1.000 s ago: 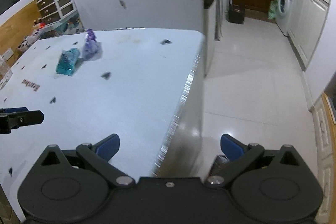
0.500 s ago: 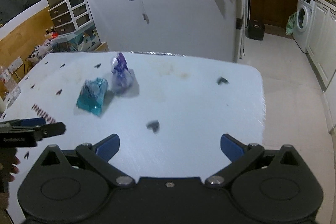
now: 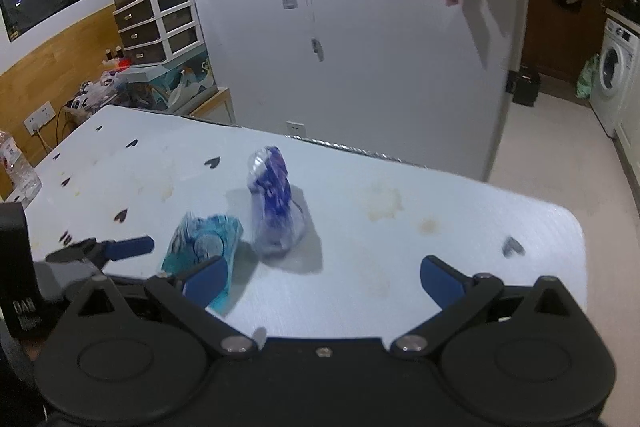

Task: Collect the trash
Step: 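Grasp the teal packet with the left tool while the right tool grasps the blue-and-white bag, then carry the teal packet and blue-and-white bag with both tools over the bin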

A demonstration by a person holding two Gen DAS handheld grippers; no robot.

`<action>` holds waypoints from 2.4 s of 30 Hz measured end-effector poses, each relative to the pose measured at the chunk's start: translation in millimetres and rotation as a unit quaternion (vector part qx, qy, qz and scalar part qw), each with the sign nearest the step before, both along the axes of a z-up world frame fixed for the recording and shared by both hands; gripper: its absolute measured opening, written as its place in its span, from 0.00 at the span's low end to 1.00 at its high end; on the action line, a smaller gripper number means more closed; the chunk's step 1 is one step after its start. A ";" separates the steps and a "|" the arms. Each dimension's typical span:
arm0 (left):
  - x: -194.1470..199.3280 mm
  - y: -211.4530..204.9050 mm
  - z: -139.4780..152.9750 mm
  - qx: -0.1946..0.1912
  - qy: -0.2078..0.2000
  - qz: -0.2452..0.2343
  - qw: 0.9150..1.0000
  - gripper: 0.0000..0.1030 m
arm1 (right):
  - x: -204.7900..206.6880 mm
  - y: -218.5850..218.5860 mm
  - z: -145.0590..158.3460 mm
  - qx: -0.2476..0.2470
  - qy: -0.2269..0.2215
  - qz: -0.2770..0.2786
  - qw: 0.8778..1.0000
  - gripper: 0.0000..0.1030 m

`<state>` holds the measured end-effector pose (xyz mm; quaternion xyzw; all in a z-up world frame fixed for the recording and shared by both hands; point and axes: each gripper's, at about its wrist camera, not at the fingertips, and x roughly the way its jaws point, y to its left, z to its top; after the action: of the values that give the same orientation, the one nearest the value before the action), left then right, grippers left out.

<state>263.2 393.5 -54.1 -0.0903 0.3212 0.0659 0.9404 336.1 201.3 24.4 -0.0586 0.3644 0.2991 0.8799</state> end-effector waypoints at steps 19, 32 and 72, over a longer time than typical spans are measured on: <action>25.4 7.5 -24.7 -0.002 0.041 -0.021 0.999 1.00 | 81.4 89.0 -41.9 0.005 0.063 0.001 0.998 0.71; 27.3 7.9 -22.6 -0.032 0.052 0.006 0.998 0.86 | 71.8 104.4 -67.5 -0.025 0.076 0.052 0.995 0.16; -98.3 -70.4 61.0 -0.042 0.046 0.033 0.997 0.72 | -71.3 -55.8 -8.3 -0.029 0.031 -0.028 0.999 0.07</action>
<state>164.8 323.1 7.0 -0.1375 0.3633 0.0878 0.9173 264.8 145.5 16.1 -0.0648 0.4020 0.2652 0.8740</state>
